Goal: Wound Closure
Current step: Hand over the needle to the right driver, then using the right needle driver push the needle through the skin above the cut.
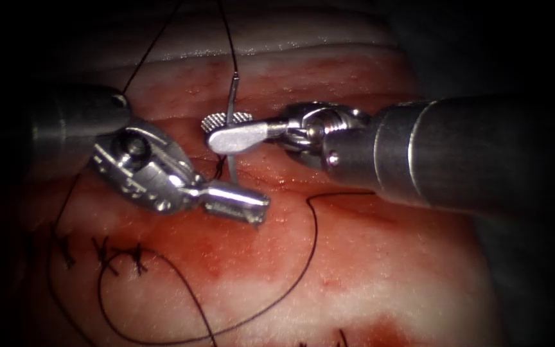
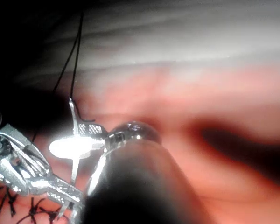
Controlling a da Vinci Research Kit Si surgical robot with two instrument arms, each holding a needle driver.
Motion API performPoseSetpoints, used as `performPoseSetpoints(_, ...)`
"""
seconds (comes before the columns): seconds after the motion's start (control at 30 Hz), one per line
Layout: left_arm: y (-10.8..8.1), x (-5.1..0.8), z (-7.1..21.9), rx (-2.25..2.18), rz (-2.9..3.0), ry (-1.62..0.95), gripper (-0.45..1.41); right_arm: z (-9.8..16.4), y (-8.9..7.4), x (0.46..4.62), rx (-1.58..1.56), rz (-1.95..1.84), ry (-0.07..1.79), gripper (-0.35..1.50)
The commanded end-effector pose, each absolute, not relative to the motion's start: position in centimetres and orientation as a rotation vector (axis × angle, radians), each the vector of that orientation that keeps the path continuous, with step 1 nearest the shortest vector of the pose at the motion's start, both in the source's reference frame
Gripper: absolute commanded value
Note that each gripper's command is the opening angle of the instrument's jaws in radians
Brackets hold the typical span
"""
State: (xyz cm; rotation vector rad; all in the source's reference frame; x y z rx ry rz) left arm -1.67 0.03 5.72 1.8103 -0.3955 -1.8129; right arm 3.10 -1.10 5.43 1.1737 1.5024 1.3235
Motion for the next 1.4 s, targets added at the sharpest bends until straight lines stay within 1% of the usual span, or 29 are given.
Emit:
performPoseSetpoints(0.03, 0.06, -1.73, 5.77, 1.811, -1.81, -0.397, -0.45, 5.47, -1.07, 3.17, 1.174, 1.319, 1.504, 0.88)
performPoseSetpoints(0.17, 0.06, -1.73, 5.76, 1.813, -1.807, -0.396, -0.45, 5.48, -1.07, 3.17, 1.173, 1.319, 1.504, 0.86)
performPoseSetpoints(0.23, 0.06, -1.73, 5.76, 1.813, -1.807, -0.396, -0.45, 5.48, -1.07, 3.17, 1.174, 1.318, 1.504, 0.73)
performPoseSetpoints(0.27, 0.06, -1.73, 5.76, 1.815, -1.804, -0.395, -0.45, 5.48, -1.07, 3.17, 1.174, 1.319, 1.507, 0.54)
performPoseSetpoints(0.3, 0.06, -1.73, 5.76, 1.815, -1.804, -0.395, -0.45, 5.48, -1.08, 3.16, 1.178, 1.324, 1.501, 0.05)
performPoseSetpoints(0.33, 0.06, -1.74, 5.76, 1.815, -1.804, -0.395, -0.45, 5.48, -1.08, 3.16, 1.194, 1.335, 1.493, -0.32)
performPoseSetpoints(0.37, 0.05, -1.74, 5.75, 1.815, -1.804, -0.395, -0.45, 5.47, -1.08, 3.15, 1.203, 1.345, 1.487, -0.35)
performPoseSetpoints(0.6, 0.05, -1.74, 5.74, 1.824, -1.801, -0.388, -0.45, 5.49, -1.07, 3.14, 1.234, 1.398, 1.447, -0.35)
performPoseSetpoints(0.63, 0.06, -1.74, 5.74, 1.841, -1.806, -0.374, -0.1, 5.49, -1.06, 3.12, 1.22, 1.417, 1.444, -0.35)
performPoseSetpoints(0.67, 0.06, -1.74, 5.74, 1.854, -1.814, -0.357, 0.38, 5.5, -1.05, 3.1, 1.214, 1.424, 1.443, -0.35)
performPoseSetpoints(0.7, 0.06, -1.74, 5.73, 1.873, -1.828, -0.33, 0.68, 5.51, -1.04, 3.09, 1.207, 1.434, 1.441, -0.35)
performPoseSetpoints(0.8, 0.07, -1.74, 5.71, 1.932, -1.877, -0.274, 1.08, 5.55, -0.99, 3.03, 1.169, 1.468, 1.434, -0.35)
performPoseSetpoints(0.9, 0.06, -1.72, 5.7, 1.976, -1.905, -0.241, 1.19, 5.63, -0.9, 2.9, 1.063, 1.502, 1.453, -0.35)
performPoseSetpoints(0.97, 0.07, -1.7, 5.69, 1.993, -1.965, -0.199, 1.19, 5.66, -0.87, 2.83, 0.988, 1.513, 1.46, -0.35)
performPoseSetpoints(1.17, 0.08, -1.61, 5.73, 2.013, -2.154, -0.098, 0.98, 5.76, -0.76, 2.65, 0.655, 1.494, 1.464, -0.35)
performPoseSetpoints(1.2, 0.09, -1.59, 5.76, 2.011, -2.191, -0.086, 0.81, 5.78, -0.75, 2.64, 0.609, 1.485, 1.458, -0.35)
performPoseSetpoints(1.3, 0.09, -1.59, 5.83, 1.989, -2.276, -0.084, 0.61, 5.85, -0.72, 2.6, 0.46, 1.44, 1.446, -0.35)
performPoseSetpoints(1.37, 0.11, -1.6, 5.88, 1.971, -2.341, -0.086, 0.51, 5.9, -0.72, 2.58, 0.373, 1.396, 1.419, -0.35)
performPoseSetpoints(1.4, 0.11, -1.6, 5.91, 1.959, -2.378, -0.089, 0.43, 5.93, -0.71, 2.58, 0.33, 1.375, 1.405, -0.35)
